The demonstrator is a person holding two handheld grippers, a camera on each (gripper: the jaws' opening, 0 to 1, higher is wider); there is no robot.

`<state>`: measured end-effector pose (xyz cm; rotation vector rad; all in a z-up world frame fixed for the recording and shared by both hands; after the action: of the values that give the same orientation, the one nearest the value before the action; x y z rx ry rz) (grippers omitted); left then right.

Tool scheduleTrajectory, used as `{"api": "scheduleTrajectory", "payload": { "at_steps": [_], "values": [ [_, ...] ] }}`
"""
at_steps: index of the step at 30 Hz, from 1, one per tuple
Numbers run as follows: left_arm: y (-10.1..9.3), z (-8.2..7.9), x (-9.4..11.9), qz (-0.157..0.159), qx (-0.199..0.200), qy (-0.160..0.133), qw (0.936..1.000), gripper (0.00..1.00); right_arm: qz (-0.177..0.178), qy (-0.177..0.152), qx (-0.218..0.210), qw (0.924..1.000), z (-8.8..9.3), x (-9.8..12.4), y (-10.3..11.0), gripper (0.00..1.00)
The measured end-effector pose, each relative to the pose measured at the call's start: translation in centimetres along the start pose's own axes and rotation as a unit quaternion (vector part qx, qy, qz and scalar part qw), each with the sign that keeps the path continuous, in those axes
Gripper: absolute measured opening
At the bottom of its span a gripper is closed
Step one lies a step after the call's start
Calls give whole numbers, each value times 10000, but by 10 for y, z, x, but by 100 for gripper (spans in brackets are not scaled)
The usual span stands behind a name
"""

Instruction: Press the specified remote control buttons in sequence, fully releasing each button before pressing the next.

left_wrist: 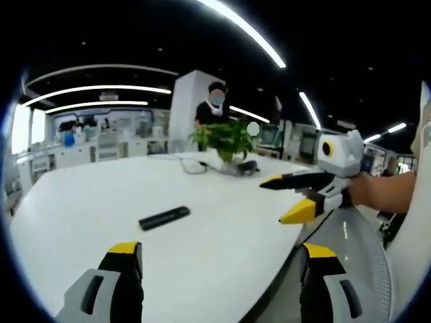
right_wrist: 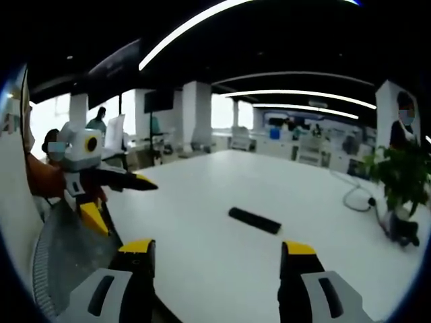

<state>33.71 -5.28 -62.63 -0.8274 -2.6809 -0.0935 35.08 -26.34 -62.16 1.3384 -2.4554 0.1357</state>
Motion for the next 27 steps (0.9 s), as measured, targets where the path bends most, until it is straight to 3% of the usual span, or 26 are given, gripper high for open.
{"api": "scheduleTrajectory", "payload": {
  "at_steps": [16,27],
  "values": [
    [5,-5,-9,-11,94,45,9999,100,-204,-106,-139,9996,-5,0,-7,73],
    [18,-23,-19,-43,-4,-40,10000,100,-225,-141,-96,9996,-15,5,-24,73]
  ]
}}
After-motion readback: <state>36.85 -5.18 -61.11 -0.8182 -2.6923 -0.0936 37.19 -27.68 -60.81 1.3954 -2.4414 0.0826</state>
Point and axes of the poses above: the point that each gripper's makers call its tool centre point, and the gripper's own axes: x roughly backward along the fingers, y roughly to its left, z roughly out of its underside, the point moved 7 cm from there along x, roughly backward along the fingers, and after that the axes turned 14 degrees about -z, right-handed, at the moved point
